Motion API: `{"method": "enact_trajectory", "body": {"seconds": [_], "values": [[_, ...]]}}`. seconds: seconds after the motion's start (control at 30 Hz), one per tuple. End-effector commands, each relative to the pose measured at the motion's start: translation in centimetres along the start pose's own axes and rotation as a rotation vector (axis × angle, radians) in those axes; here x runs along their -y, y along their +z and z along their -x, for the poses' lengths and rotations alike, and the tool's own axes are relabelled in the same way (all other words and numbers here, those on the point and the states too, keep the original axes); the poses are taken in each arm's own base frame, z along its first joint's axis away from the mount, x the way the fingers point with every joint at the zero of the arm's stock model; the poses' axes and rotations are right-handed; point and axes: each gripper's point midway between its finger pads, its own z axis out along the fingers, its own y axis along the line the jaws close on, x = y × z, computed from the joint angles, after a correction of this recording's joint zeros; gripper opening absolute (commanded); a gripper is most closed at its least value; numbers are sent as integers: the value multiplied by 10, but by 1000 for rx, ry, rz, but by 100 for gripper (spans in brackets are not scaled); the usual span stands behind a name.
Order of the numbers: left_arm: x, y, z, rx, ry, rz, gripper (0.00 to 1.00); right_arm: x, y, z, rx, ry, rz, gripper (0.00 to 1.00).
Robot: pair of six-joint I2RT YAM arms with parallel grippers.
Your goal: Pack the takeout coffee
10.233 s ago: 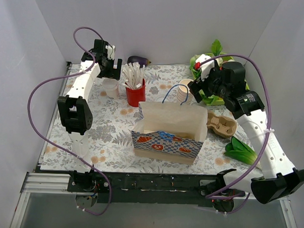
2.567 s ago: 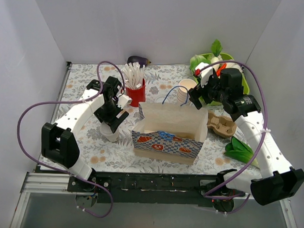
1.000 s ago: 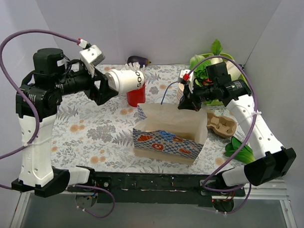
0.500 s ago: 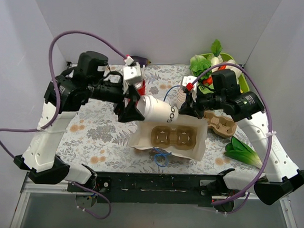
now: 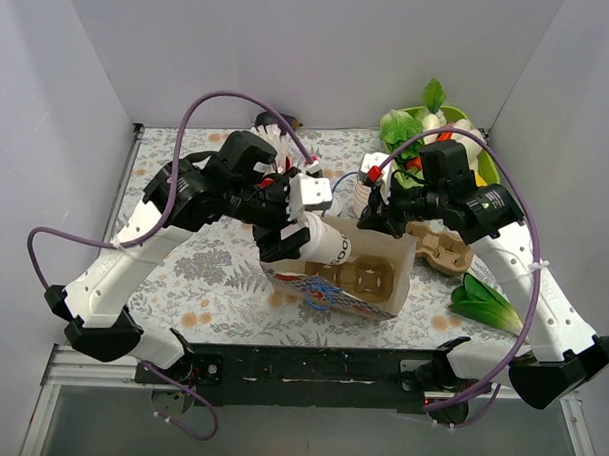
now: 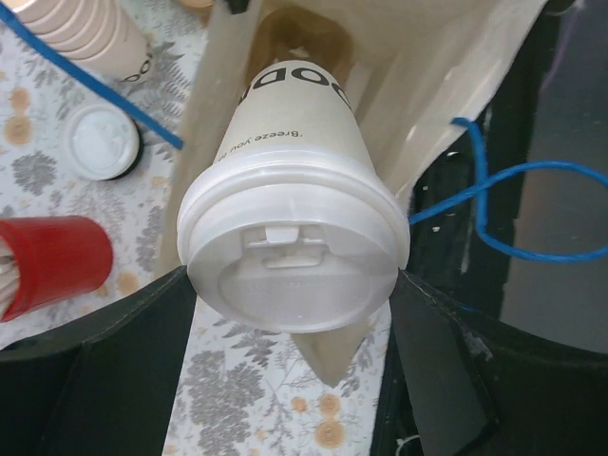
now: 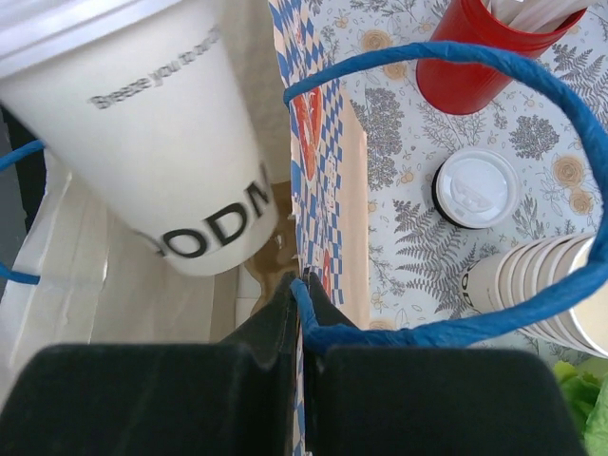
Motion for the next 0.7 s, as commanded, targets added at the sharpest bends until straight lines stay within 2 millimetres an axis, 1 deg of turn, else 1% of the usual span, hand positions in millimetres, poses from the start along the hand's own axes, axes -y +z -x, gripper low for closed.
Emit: {"method": "enact_trajectory", "body": {"seconds": [0.0,0.07,0.1,0.17,0.2,0.3,0.37,0.47,0.5,0.6,0.67], "values": [[-32,0,1,-43,152,141,0,-11,-7,8,38,-10,7,1],[-37,5,5,-51,218,145,0,-14,-5,6,35,-9,17,1],[-37,13,6,-64,230,142,0,-14,-4,5,35,-10,17,1],[-41,20,8,-78,310,132,0,-11,-2,6,39,-7,9,1],[-42,27,8,-90,324,129,0,-9,-1,8,47,-7,3,1],[-42,36,16,-77,368,117,0,-6,-1,13,54,-11,-2,1],[-39,39,17,-77,390,103,0,-5,-1,13,49,-10,-5,1],[-27,45,11,-94,450,64,0,-1,2,10,38,4,-18,1],[-19,47,10,-93,467,43,0,-1,3,8,35,8,-18,1],[-5,45,8,-91,486,6,0,2,3,6,29,15,-33,1],[0,38,10,-84,486,4,0,2,0,10,33,7,-43,1]]}}
